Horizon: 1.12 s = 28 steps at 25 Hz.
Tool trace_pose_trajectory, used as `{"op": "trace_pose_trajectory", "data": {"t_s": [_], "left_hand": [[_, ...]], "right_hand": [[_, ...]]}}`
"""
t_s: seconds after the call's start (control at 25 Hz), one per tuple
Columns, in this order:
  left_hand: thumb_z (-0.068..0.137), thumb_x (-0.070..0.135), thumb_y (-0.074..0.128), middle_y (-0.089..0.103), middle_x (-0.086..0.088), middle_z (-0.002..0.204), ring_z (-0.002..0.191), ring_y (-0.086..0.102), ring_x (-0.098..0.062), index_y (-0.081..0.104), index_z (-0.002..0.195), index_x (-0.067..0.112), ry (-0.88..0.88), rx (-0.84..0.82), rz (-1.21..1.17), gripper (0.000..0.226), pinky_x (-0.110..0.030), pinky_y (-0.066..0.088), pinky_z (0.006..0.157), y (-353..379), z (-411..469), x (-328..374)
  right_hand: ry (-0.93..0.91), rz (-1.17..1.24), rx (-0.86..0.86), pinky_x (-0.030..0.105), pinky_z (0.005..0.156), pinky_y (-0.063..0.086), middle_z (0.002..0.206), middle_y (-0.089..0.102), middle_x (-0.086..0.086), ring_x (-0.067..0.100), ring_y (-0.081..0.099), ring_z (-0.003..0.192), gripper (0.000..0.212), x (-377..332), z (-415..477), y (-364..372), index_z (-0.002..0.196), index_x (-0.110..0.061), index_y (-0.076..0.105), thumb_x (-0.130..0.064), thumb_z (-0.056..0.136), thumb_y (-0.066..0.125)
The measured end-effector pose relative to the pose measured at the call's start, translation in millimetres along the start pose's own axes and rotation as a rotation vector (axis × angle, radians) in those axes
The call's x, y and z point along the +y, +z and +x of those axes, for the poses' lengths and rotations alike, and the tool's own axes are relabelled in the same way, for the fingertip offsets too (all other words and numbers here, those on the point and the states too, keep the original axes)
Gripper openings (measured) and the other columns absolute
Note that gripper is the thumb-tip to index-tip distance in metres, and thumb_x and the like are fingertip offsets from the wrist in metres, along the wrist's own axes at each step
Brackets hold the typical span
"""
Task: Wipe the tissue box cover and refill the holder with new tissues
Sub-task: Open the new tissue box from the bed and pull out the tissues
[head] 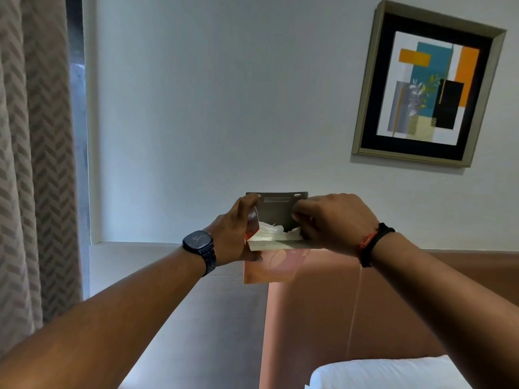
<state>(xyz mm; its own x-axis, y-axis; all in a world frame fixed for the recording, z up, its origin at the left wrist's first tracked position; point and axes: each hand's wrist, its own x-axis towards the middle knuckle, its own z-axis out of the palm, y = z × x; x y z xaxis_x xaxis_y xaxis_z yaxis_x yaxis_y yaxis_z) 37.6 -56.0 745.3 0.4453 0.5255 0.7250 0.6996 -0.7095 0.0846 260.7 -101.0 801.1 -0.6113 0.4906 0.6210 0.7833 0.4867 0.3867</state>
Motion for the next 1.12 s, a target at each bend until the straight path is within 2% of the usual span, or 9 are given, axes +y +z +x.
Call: {"op": "trace_pose_trajectory", "data": {"t_s": [0.12, 0.28, 0.4, 0.56, 0.64, 0.72, 0.88, 1.04, 1.12], "left_hand": [[0.052, 0.021, 0.091, 0.058, -0.009, 0.094, 0.069, 0.058, -0.014, 0.011, 0.125, 0.031, 0.118, 0.12, 0.004, 0.109, -0.016, 0.047, 0.063, 0.7, -0.6, -7.5], [0.056, 0.02, 0.089, 0.06, -0.025, 0.111, 0.085, 0.065, -0.029, 0.014, 0.127, 0.029, 0.129, 0.213, 0.005, 0.104, -0.022, 0.046, 0.072, -1.2, 1.6, -11.3], [0.049, 0.018, 0.092, 0.061, -0.027, 0.109, 0.086, 0.061, -0.022, 0.018, 0.127, 0.024, 0.187, 0.252, 0.02, 0.108, -0.013, 0.041, 0.074, -4.5, 0.4, -10.2], [0.039, 0.015, 0.094, 0.064, -0.025, 0.097, 0.072, 0.068, -0.033, 0.027, 0.12, 0.015, 0.256, 0.31, 0.09, 0.106, -0.024, 0.047, 0.067, -11.4, -0.3, -4.0], [0.038, 0.012, 0.094, 0.064, -0.025, 0.095, 0.07, 0.068, -0.034, 0.029, 0.118, 0.014, 0.271, 0.317, 0.092, 0.103, -0.024, 0.046, 0.066, -16.5, 0.5, -0.2], [0.037, 0.007, 0.092, 0.064, -0.026, 0.093, 0.068, 0.068, -0.035, 0.031, 0.118, 0.013, 0.284, 0.306, 0.098, 0.102, -0.022, 0.045, 0.065, -21.4, 0.3, 3.0], [0.033, 0.0, 0.09, 0.064, -0.024, 0.086, 0.061, 0.064, -0.025, 0.033, 0.118, 0.01, 0.289, 0.31, 0.129, 0.103, -0.018, 0.043, 0.062, -27.7, -4.0, 9.1], [0.04, 0.003, 0.09, 0.063, -0.022, 0.092, 0.074, 0.054, -0.016, 0.03, 0.122, 0.014, 0.285, 0.298, 0.078, 0.103, -0.021, 0.045, 0.067, -31.2, -7.8, 13.8], [0.044, 0.005, 0.09, 0.063, -0.021, 0.093, 0.074, 0.053, -0.014, 0.028, 0.123, 0.017, 0.276, 0.279, 0.06, 0.101, -0.019, 0.045, 0.066, -32.8, -8.4, 17.4]], "right_hand": [[0.247, -0.022, -0.044, 0.031, 0.058, 0.048, 0.082, 0.071, 0.002, 0.027, 0.062, 0.072, 0.018, 4.1, 2.7, -2.6, 0.097, -0.028, 0.068, -0.032, 0.089, 0.052], [0.367, -0.006, -0.215, 0.03, 0.061, 0.048, 0.09, 0.069, 0.008, 0.027, 0.063, 0.075, 0.021, -2.9, 14.1, -1.0, 0.104, -0.02, 0.067, -0.025, 0.084, 0.064], [0.28, 0.15, -0.199, 0.031, 0.069, 0.049, 0.096, 0.07, 0.009, 0.029, 0.063, 0.087, 0.022, -12.2, 20.8, -2.2, 0.103, -0.021, 0.069, -0.014, 0.083, 0.063], [0.133, 0.313, -0.222, 0.034, 0.092, 0.047, 0.118, 0.067, 0.006, 0.025, 0.058, 0.11, 0.035, -22.9, 26.5, 0.7, 0.12, -0.018, 0.064, -0.013, 0.085, 0.062], [0.103, 0.359, -0.251, 0.023, 0.088, 0.042, 0.122, 0.065, 0.005, 0.022, 0.057, 0.112, 0.043, -25.0, 29.1, 3.0, 0.127, -0.021, 0.057, -0.016, 0.085, 0.064], [0.062, 0.335, -0.293, 0.022, 0.084, 0.038, 0.124, 0.064, 0.004, 0.022, 0.057, 0.111, 0.049, -25.6, 32.6, 3.4, 0.131, -0.022, 0.053, -0.021, 0.084, 0.066], [-0.026, 0.229, -0.284, 0.034, 0.086, 0.048, 0.12, 0.065, 0.005, 0.026, 0.06, 0.106, 0.049, -28.4, 34.8, 3.5, 0.131, -0.024, 0.048, -0.027, 0.085, 0.063], [-0.078, 0.191, -0.247, 0.04, 0.077, 0.054, 0.11, 0.067, 0.011, 0.031, 0.065, 0.092, 0.052, -32.4, 34.1, 5.6, 0.133, -0.027, 0.028, -0.029, 0.09, 0.057], [-0.1, 0.201, -0.231, 0.04, 0.076, 0.054, 0.108, 0.066, 0.013, 0.032, 0.064, 0.09, 0.053, -34.4, 32.7, 5.0, 0.136, -0.03, 0.025, -0.026, 0.092, 0.053]]}}
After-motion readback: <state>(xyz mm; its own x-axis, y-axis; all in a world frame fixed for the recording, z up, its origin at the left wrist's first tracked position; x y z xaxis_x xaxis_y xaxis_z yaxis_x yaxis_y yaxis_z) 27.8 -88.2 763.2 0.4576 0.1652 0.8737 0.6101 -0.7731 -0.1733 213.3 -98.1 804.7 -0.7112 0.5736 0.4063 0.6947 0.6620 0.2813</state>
